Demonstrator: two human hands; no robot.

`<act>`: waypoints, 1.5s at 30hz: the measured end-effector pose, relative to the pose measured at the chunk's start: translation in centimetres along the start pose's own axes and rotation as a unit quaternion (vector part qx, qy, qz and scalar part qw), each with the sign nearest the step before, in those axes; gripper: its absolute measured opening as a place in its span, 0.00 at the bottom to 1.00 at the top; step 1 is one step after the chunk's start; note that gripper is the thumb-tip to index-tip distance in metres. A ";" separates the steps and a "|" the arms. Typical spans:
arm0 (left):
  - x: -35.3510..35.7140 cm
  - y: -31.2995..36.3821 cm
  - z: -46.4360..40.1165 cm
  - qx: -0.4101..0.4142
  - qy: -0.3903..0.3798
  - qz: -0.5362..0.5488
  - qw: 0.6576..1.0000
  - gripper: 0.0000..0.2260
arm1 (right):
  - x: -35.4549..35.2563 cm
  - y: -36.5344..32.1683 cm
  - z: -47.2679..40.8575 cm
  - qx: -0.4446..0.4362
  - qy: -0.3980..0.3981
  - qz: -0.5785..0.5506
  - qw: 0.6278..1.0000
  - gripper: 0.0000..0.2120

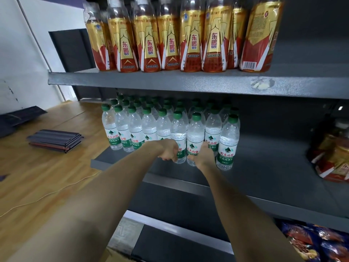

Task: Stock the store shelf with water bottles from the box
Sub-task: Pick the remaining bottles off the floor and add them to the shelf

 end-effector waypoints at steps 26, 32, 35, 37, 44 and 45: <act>2.9 2.3 2.7 0.031 -0.010 -0.054 0.998 0.10 | -2.2 -0.2 5.0 0.000 -0.049 0.075 0.996 0.22; 6.2 4.4 5.7 0.103 -0.022 -0.054 0.993 0.10 | -4.0 1.2 11.2 0.002 -0.007 0.154 0.988 0.14; 9.1 5.8 6.8 0.132 -0.040 -0.016 0.990 0.12 | -4.4 2.7 14.8 0.011 0.020 0.163 0.986 0.08; 11.9 7.1 7.3 0.149 -0.065 -0.002 0.987 0.13 | -4.3 4.9 17.2 0.044 0.006 0.173 0.984 0.06; 21.7 11.6 7.5 0.160 -0.075 0.006 0.984 0.05 | -3.5 17.4 24.4 0.196 -0.085 0.194 0.957 0.04; 23.0 12.4 7.3 0.158 -0.069 0.005 0.985 0.05 | -3.5 19.4 25.3 0.215 -0.095 0.192 0.953 0.05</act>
Point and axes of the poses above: each hand's wrist, its own z-axis away from the middle knuckle, its own x-axis out of the palm, y = z × x, the point moved 2 cm from there along -z, towards the middle knuckle, and after that the axes turned 12 degrees about -z, right-handed, at the moved point
